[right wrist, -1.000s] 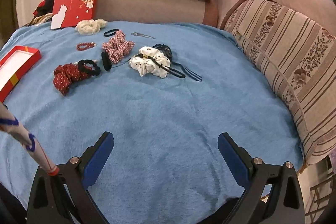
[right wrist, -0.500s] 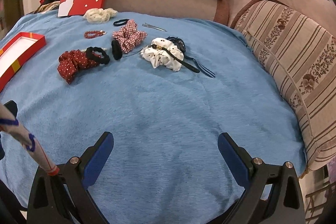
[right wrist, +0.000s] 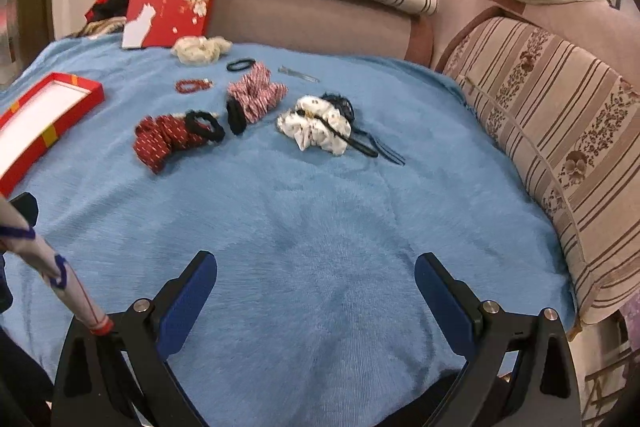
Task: Organize jewelry
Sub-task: 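Move both tools toward the scrunchies on the blue cloth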
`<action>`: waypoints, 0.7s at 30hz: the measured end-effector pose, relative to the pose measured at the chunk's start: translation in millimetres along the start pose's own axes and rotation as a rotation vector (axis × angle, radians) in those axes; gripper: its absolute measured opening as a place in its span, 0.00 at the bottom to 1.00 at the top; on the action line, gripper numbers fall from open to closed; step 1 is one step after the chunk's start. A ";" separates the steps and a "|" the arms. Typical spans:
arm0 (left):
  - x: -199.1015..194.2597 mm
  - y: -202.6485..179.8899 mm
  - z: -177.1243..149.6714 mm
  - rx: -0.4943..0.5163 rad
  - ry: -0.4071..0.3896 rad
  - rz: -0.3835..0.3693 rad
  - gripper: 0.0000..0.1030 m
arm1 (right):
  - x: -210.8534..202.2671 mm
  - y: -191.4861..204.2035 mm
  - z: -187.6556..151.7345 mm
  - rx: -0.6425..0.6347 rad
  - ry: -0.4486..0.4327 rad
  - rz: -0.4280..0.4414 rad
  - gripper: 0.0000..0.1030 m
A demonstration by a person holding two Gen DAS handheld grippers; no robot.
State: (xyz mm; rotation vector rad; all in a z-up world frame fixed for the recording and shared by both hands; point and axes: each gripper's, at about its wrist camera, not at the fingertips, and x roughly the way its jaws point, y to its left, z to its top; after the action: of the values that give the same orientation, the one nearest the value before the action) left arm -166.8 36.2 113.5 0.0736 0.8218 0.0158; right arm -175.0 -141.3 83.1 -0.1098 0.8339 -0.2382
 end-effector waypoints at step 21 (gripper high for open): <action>-41.8 18.5 42.0 0.031 -0.155 -0.006 1.00 | -30.9 -24.3 44.6 0.033 -0.128 0.106 0.98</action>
State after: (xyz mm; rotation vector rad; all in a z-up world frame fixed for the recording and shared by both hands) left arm -164.3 50.4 173.9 0.1003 0.6673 -0.0079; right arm -165.9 -156.9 139.8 -0.0495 0.7056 -0.1438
